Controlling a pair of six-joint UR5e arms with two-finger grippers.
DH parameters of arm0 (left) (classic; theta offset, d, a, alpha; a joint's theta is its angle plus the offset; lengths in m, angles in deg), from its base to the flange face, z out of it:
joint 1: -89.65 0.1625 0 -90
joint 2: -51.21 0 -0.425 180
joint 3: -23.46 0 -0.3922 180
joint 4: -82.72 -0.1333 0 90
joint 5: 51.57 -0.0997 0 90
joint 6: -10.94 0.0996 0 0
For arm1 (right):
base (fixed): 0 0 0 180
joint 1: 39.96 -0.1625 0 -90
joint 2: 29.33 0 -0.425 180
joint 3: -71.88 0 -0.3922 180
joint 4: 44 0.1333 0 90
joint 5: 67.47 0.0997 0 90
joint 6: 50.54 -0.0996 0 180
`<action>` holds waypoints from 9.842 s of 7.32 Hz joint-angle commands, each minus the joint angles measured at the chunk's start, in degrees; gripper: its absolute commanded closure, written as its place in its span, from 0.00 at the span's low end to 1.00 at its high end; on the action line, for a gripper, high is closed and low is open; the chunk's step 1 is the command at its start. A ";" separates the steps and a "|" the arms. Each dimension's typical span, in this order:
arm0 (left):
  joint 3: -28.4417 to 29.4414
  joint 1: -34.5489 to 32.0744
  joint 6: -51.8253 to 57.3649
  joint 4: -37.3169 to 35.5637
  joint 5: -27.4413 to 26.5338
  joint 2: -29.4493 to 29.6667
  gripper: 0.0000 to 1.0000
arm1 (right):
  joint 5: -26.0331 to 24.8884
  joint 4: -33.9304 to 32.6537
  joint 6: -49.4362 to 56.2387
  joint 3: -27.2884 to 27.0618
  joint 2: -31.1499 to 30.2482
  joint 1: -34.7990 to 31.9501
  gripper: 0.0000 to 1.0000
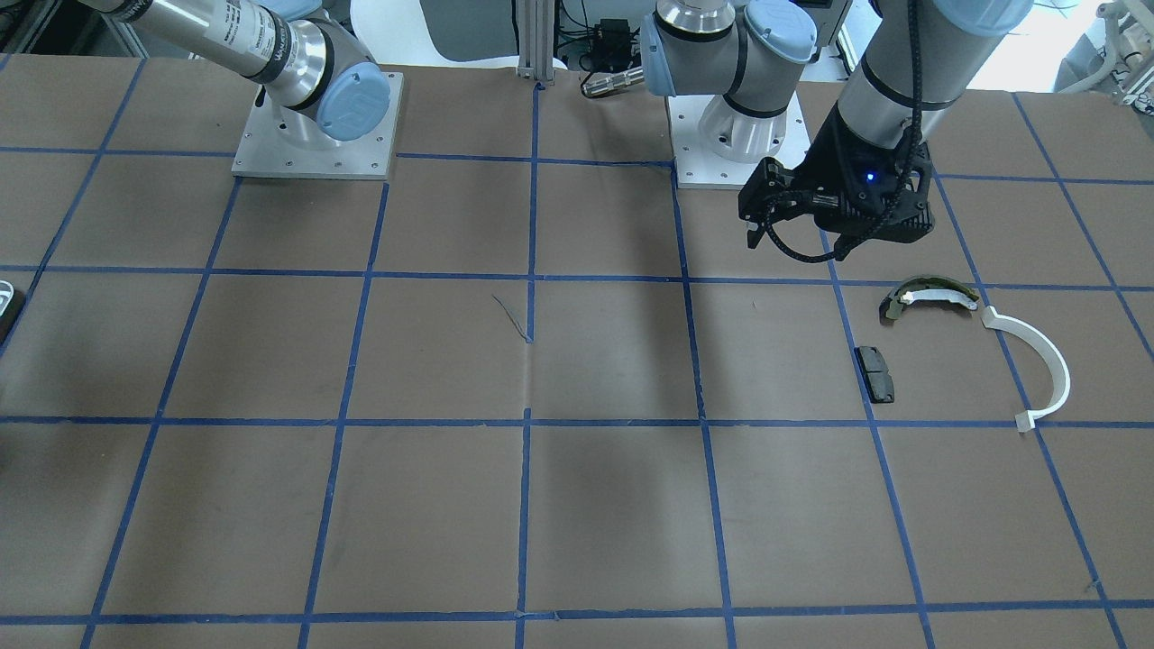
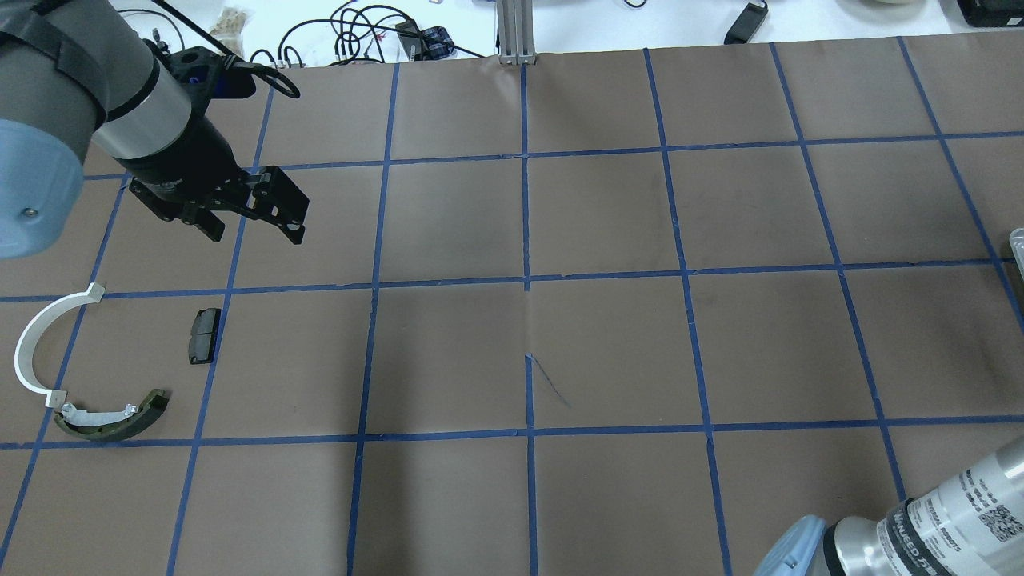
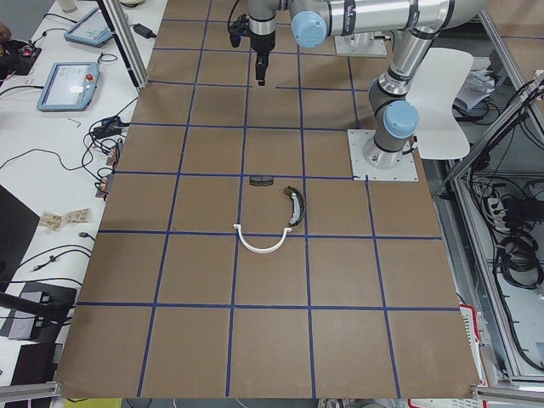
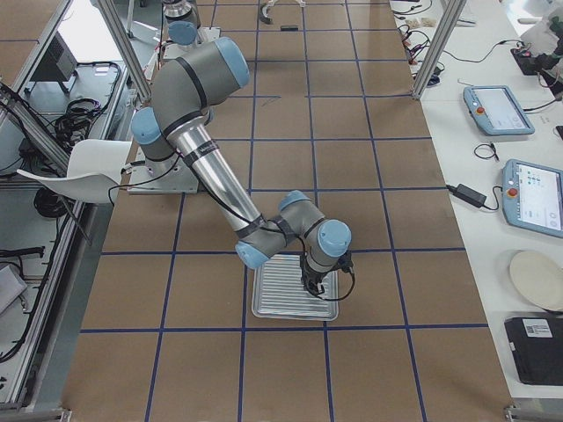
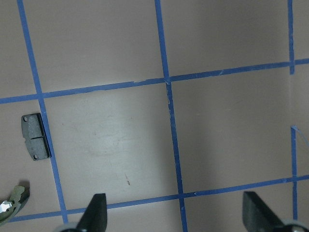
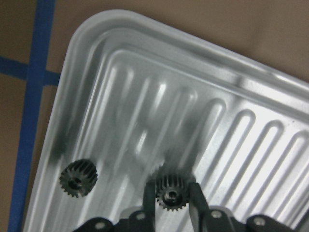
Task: Place bearing gear from tray to pile
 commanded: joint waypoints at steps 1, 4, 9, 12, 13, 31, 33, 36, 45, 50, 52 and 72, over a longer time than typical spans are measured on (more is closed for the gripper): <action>-0.08 0.00 -0.04 -0.51 -0.13 0.04 0.00 | -0.46 2.04 -4.16 0.51 -1.29 -0.17 1.00; -0.17 0.00 -0.04 -0.51 -0.04 0.40 0.00 | 0.33 13.61 -19.06 -0.18 -11.90 -10.76 1.00; -0.08 0.09 -0.04 -0.51 -0.12 0.57 0.00 | 7.43 15.60 -60.18 -7.03 -19.31 -39.94 1.00; 0.01 0.09 -0.04 -0.51 -0.21 0.57 0.00 | 7.63 14.54 -82.53 -7.48 -18.18 -59.97 1.00; 0.01 0.09 -0.04 -0.51 -0.13 0.57 0.00 | 7.63 10.53 -88.16 -7.48 -17.04 -65.34 1.00; -10.00 -18.52 -11.27 -28.52 0.05 18.48 0.00 | 2.09 1.00 -8.24 -10.03 -17.12 -23.52 0.00; -10.01 -19.68 -11.99 -33.28 -0.12 23.23 0.00 | 1.92 0.56 5.76 -9.68 -17.03 -15.15 0.00; -10.01 -21.71 -12.87 -37.86 -0.56 28.07 0.10 | 1.91 0.47 26.28 -10.56 -16.15 -10.84 0.00; -9.49 -21.89 -12.17 -36.72 -0.56 28.35 1.00 | 4.99 -11.32 59.61 -10.82 -5.78 -1.93 0.00; -0.26 -2.71 -9.82 -22.48 -3.82 24.92 1.00 | 3.76 -13.59 59.71 -14.60 -6.66 -1.84 0.35; -0.87 12.15 0.01 -21.52 -3.91 25.01 1.00 | 3.67 -13.50 59.44 -14.77 -6.66 -1.84 0.72; -4.91 21.56 16.75 -18.62 -6.02 20.18 0.00 | 13.34 -4.71 -87.24 -13.99 -11.95 -76.81 0.89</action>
